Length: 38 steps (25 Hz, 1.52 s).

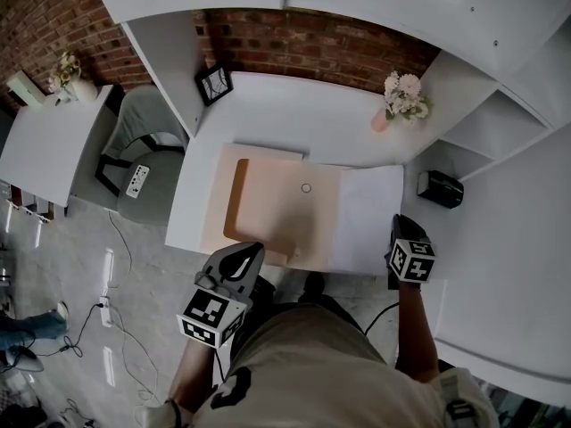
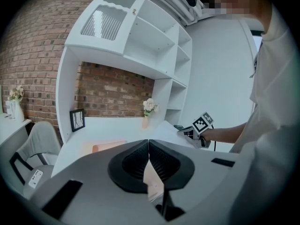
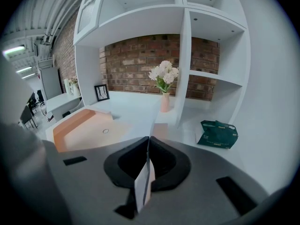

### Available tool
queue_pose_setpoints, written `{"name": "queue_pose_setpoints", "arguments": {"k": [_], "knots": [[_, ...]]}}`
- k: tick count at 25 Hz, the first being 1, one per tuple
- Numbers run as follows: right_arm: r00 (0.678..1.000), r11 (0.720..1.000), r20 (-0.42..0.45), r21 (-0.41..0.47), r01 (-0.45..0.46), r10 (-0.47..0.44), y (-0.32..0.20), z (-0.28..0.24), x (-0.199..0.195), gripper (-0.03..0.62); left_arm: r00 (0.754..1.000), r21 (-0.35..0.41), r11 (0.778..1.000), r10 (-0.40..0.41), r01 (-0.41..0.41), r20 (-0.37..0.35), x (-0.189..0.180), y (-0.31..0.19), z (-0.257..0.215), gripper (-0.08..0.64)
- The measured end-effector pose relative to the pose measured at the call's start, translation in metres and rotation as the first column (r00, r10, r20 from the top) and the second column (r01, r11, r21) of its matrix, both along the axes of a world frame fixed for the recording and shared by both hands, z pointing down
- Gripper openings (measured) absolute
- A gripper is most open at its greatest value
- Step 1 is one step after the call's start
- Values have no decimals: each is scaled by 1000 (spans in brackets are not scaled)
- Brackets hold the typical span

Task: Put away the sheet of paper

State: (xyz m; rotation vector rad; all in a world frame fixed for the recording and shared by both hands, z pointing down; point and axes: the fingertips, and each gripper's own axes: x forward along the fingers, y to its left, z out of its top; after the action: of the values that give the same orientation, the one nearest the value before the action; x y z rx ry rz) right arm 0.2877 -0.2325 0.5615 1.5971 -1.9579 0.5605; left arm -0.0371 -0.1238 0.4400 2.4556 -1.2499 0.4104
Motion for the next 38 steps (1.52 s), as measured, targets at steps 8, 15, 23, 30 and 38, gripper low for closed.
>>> {"name": "queue_pose_setpoints", "arguments": {"k": [8, 15, 23, 30, 38], "knots": [[1000, 1000, 2, -7, 0, 0, -2, 1, 0, 28, 1000, -2, 1000, -7, 7, -4, -1, -1, 0, 17], [1000, 1000, 9, -5, 2, -2, -3, 2, -2, 28, 1000, -3, 1000, -11, 11, -2, -1, -1, 1, 17], [1000, 1000, 12, -10, 3, -3, -3, 5, -6, 28, 1000, -5, 1000, -13, 13, -2, -4, -2, 2, 17], [1000, 1000, 18, -10, 0, 0, -5, 6, -7, 28, 1000, -3, 1000, -13, 13, 3, -5, -4, 4, 17], [1000, 1000, 31, -8, 4, -4, -8, 6, -12, 28, 1000, 8, 1000, -5, 5, 19, -3, -7, 3, 17]]}}
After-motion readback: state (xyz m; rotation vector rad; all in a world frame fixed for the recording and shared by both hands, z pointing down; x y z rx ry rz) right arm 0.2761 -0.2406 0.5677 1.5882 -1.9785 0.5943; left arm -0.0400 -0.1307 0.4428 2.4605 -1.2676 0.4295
